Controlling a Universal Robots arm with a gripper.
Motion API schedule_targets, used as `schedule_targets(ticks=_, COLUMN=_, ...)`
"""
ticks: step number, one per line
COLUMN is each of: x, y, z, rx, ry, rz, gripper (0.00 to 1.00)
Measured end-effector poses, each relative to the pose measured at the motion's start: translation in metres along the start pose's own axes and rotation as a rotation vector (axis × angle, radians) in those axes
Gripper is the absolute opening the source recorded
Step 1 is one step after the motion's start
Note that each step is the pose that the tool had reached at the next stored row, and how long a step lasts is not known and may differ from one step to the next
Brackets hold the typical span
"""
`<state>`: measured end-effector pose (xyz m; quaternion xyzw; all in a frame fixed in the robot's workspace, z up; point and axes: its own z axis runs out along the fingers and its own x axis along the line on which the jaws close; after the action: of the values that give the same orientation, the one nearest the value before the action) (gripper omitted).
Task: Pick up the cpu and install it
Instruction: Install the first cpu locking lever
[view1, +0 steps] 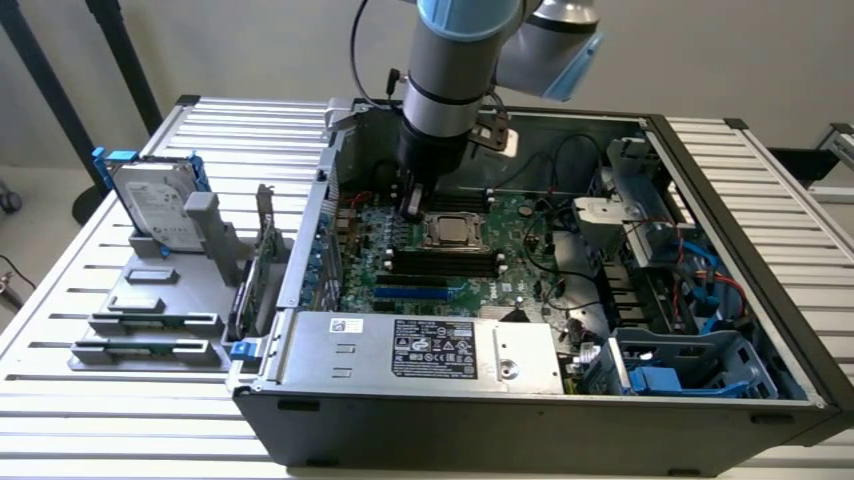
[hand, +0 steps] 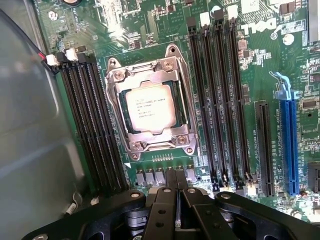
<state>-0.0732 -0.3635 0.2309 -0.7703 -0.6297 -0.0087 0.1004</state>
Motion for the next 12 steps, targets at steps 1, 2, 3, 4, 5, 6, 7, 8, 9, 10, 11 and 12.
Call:
schedule_targets(ticks=1, x=0.0, y=0.0, z=-0.0002, rx=-0.0026, ry=-0.0004, rz=-0.009, gripper=0.11)
schedule_targets(ticks=2, x=0.0001, y=-0.0001, z=-0.0004, rx=-0.0056, ry=-0.0008, rz=-0.018, gripper=0.11)
schedule_targets(ticks=3, x=0.0001, y=-0.0001, z=-0.0005, rx=-0.0089, ry=-0.0012, rz=-0.027, gripper=0.11)
schedule_targets(ticks=4, x=0.0001, y=-0.0001, z=-0.0007, rx=-0.0129, ry=-0.0013, rz=-0.035, gripper=0.11)
schedule_targets(ticks=5, x=0.0003, y=-0.0001, z=-0.0007, rx=-0.0183, ry=-0.0018, rz=-0.043, gripper=0.11)
schedule_targets(ticks=6, x=0.0019, y=-0.0005, z=-0.0005, rx=-0.0234, ry=-0.0037, rz=-0.047, gripper=0.11)
schedule_targets(ticks=7, x=0.0027, y=-0.0006, z=-0.0004, rx=-0.0246, ry=-0.0059, rz=-0.048, gripper=0.11)
schedule_targets(ticks=8, x=0.0027, y=-0.0006, z=-0.0004, rx=-0.0247, ry=-0.0057, rz=-0.048, gripper=0.11)
schedule_targets(ticks=9, x=0.0027, y=-0.0006, z=-0.0004, rx=-0.0247, ry=-0.0057, rz=-0.048, gripper=0.11)
schedule_targets(ticks=10, x=0.0027, y=-0.0006, z=-0.0004, rx=-0.0247, ry=-0.0058, rz=-0.048, gripper=0.11)
schedule_targets(ticks=11, x=0.0027, y=-0.0006, z=-0.0003, rx=-0.0248, ry=-0.0057, rz=-0.048, gripper=0.11)
schedule_targets(ticks=12, x=0.0027, y=-0.0006, z=-0.0003, rx=-0.0248, ry=-0.0057, rz=-0.048, gripper=0.11)
